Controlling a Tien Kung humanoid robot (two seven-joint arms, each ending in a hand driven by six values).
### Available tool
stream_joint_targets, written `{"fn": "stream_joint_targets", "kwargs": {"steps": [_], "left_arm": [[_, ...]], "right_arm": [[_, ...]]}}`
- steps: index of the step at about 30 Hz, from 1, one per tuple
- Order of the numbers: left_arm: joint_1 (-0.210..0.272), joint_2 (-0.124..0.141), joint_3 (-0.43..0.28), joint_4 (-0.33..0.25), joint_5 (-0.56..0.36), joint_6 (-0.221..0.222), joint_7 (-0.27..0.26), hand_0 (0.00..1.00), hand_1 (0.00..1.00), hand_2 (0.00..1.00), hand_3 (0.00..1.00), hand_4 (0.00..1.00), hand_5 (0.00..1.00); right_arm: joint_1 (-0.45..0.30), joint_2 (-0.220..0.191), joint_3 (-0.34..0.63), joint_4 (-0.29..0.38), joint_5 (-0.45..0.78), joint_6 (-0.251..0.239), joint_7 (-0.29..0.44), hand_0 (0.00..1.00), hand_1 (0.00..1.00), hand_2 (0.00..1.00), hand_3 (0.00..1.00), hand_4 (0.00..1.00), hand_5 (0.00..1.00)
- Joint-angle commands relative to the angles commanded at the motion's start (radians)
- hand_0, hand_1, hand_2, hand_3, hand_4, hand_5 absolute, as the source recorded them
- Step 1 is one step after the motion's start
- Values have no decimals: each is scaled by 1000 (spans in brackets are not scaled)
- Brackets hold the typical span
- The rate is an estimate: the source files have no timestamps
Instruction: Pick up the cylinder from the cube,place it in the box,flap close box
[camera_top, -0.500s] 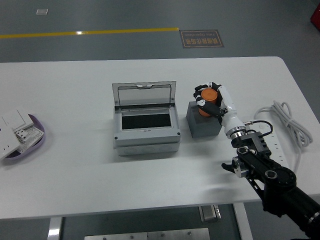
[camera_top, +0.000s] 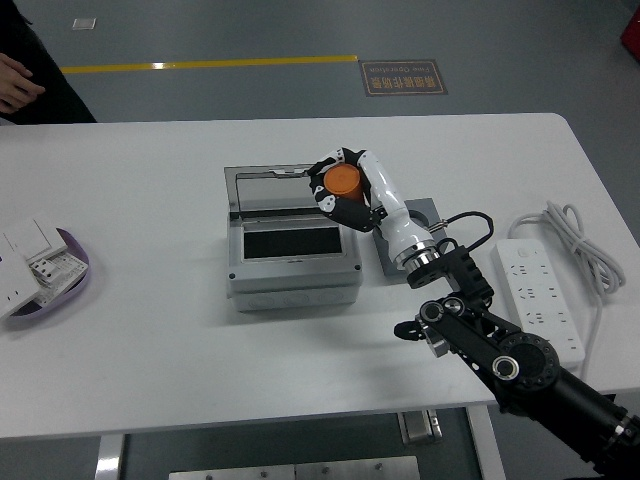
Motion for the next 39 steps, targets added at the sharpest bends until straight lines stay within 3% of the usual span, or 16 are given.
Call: {"fn": "stream_joint_targets", "kwargs": {"steps": [2, 3, 14, 23, 26, 27, 32, 33, 38, 39], "left_arm": [[0, 1, 0, 0, 1, 0, 1, 576, 602, 598, 619, 637, 160], [-1, 2, 0, 0, 1, 0, 1, 576, 602, 598, 620, 639, 161], [-3, 5, -1, 0, 6, -1, 3, 575, 603, 598, 620, 640, 164], [-5, 8, -3, 0, 7, -1, 3, 576, 602, 597, 620, 640, 167], [-5, 8, -2, 0, 7, -1, 3, 576, 602, 597, 620, 640, 167], [-5, 8, -2, 0, 7, -1, 4, 575, 602, 597, 619, 641, 168], [-6, 7, 1, 0, 5, -1, 3, 575, 602, 597, 619, 641, 168], [-7, 7, 1, 0, 4, -2, 3, 576, 602, 597, 619, 640, 166], [-7, 7, 1, 0, 4, -2, 4, 576, 602, 597, 619, 640, 166], [-6, 7, 1, 0, 4, -2, 4, 575, 602, 597, 619, 640, 166]], "right_arm": [[16, 11, -37, 14, -57, 1, -43, 153, 247, 301, 215, 2, 2], [23, 16, -55, 19, -88, 2, -67, 18, 174, 264, 192, 2, 2], [106, 49, -130, -20, -420, 71, -320, 2, 153, 254, 189, 2, 2], [142, 63, -136, -43, -679, 195, -522, 16, 187, 292, 219, 2, 2], [146, 66, -146, -45, -729, 214, -546, 16, 187, 292, 219, 2, 2], [148, 67, -149, -45, -738, 216, -549, 270, 415, 459, 423, 310, 2], [154, 69, -161, -45, -759, 224, -556, 270, 415, 459, 423, 310, 2], [155, 69, -163, -45, -760, 224, -556, 671, 642, 641, 638, 507, 164], [158, 69, -166, -48, -755, 223, -550, 671, 642, 641, 638, 507, 164], [158, 69, -168, -50, -753, 226, -548, 733, 662, 670, 654, 552, 277]]}}
